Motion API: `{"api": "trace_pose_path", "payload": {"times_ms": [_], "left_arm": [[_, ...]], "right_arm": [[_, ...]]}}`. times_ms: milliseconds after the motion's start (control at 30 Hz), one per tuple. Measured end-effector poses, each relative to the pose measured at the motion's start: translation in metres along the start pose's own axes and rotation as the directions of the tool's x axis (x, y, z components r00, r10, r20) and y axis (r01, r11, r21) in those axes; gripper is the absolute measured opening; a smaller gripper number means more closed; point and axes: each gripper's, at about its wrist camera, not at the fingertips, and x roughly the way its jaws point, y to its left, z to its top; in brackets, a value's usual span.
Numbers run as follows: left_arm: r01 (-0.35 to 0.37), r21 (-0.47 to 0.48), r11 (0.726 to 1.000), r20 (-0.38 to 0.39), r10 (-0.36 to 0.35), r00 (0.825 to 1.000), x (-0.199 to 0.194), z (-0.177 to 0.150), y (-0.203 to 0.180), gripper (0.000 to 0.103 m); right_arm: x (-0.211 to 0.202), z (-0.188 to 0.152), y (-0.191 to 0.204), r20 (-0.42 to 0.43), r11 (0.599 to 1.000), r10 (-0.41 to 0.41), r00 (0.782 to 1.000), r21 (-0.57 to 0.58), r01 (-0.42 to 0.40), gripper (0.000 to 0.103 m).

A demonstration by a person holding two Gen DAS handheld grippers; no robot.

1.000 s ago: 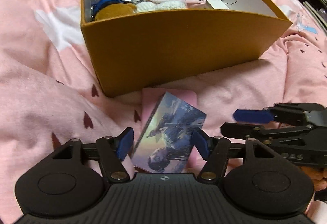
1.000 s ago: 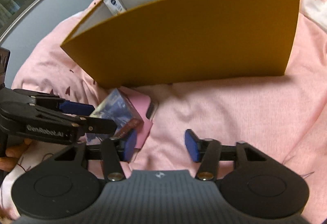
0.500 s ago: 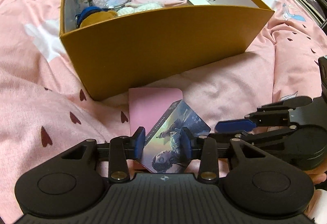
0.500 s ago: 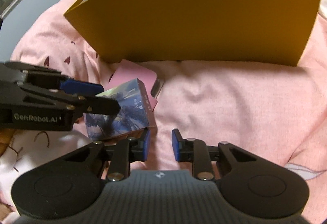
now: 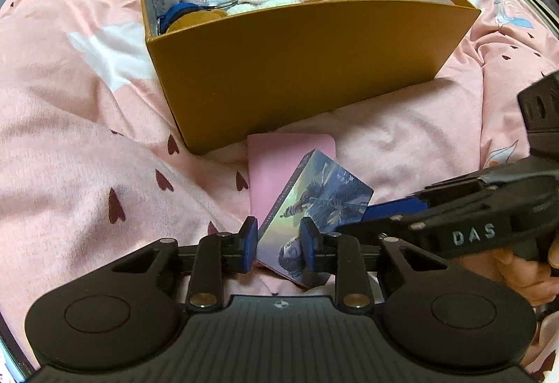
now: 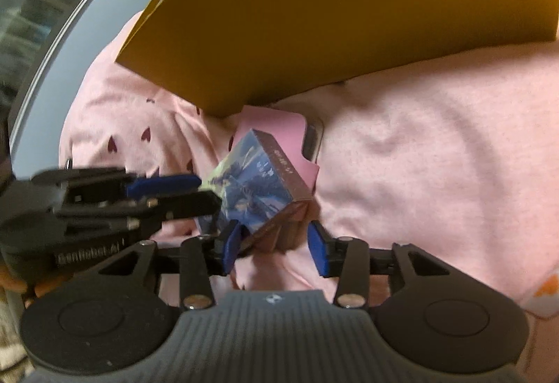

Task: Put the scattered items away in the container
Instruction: 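Grasp the photo card with the right tool while the left tool approaches the pink card holder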

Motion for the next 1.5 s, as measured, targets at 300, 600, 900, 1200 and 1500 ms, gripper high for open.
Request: {"api": "trace_pose_path", "payload": {"times_ms": [300, 600, 900, 1200, 1500], "left_arm": [[0.143, -0.05, 0.988, 0.004, -0.143, 0.99, 0.003, 0.001, 0.0, 0.03], [0.216, -0.058, 0.975, -0.009, -0.217, 0.976, 0.014, 0.003, -0.009, 0.029], [0.196, -0.068, 0.978, -0.036, -0.199, 0.979, 0.022, 0.003, -0.009, 0.021], [0.173, -0.067, 0.983, 0.018, -0.173, 0.985, 0.007, 0.003, -0.006, 0.024], [0.087, -0.169, 0.982, -0.024, -0.092, 0.995, 0.006, 0.017, 0.016, 0.026]], "right_arm": [[-0.021, 0.004, 0.003, 0.103, 1.0, -0.025, 0.994, 0.018, 0.023, 0.04], [-0.04, 0.007, -0.018, 0.178, 0.994, -0.032, 0.984, 0.111, 0.013, 0.04], [-0.012, 0.005, -0.032, 0.048, 0.989, 0.004, 0.999, 0.147, -0.011, 0.057], [-0.018, -0.002, -0.031, 0.098, 0.988, 0.039, 0.994, 0.148, -0.053, 0.034], [-0.059, 0.004, -0.001, 0.215, 0.998, -0.06, 0.975, 0.03, 0.055, 0.025]]}}
